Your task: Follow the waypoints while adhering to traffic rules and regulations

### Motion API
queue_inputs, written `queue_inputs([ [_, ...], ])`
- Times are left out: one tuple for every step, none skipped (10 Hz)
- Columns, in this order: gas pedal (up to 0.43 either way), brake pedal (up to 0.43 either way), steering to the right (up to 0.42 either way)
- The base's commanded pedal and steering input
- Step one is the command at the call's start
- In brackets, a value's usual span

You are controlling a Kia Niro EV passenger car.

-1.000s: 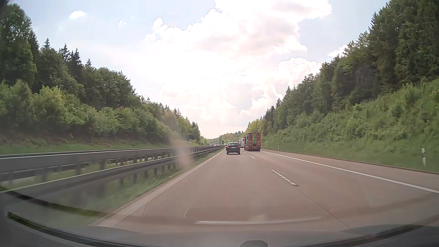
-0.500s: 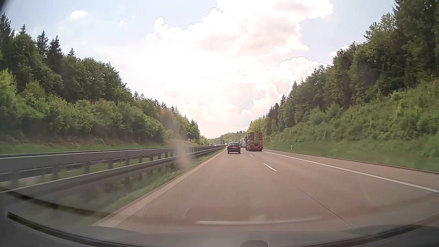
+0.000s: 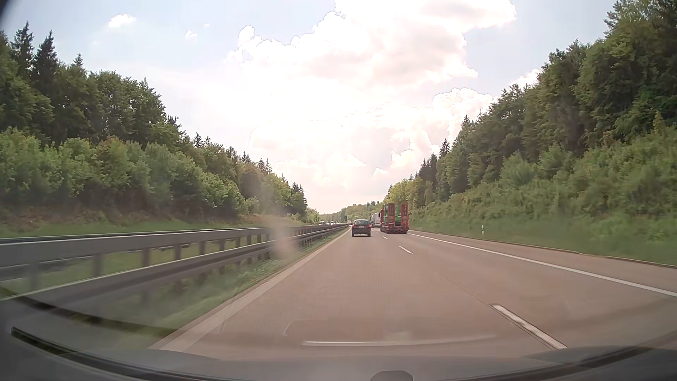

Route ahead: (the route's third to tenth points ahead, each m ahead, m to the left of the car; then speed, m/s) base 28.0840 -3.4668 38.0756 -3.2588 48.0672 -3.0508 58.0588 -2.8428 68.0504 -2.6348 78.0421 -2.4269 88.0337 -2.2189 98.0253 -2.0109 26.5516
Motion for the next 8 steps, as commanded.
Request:
queue_inputs([
  [0.398, 0.0, -0.002],
  [0.429, 0.0, -0.002],
  [0.48, 0.0, -0.002],
  [0.539, 0.0, -0.002],
  [0.559, 0.0, -0.002],
  [0.559, 0.0, -0.002],
  [0.559, 0.0, -0.002],
  [0.559, 0.0, -0.002],
])
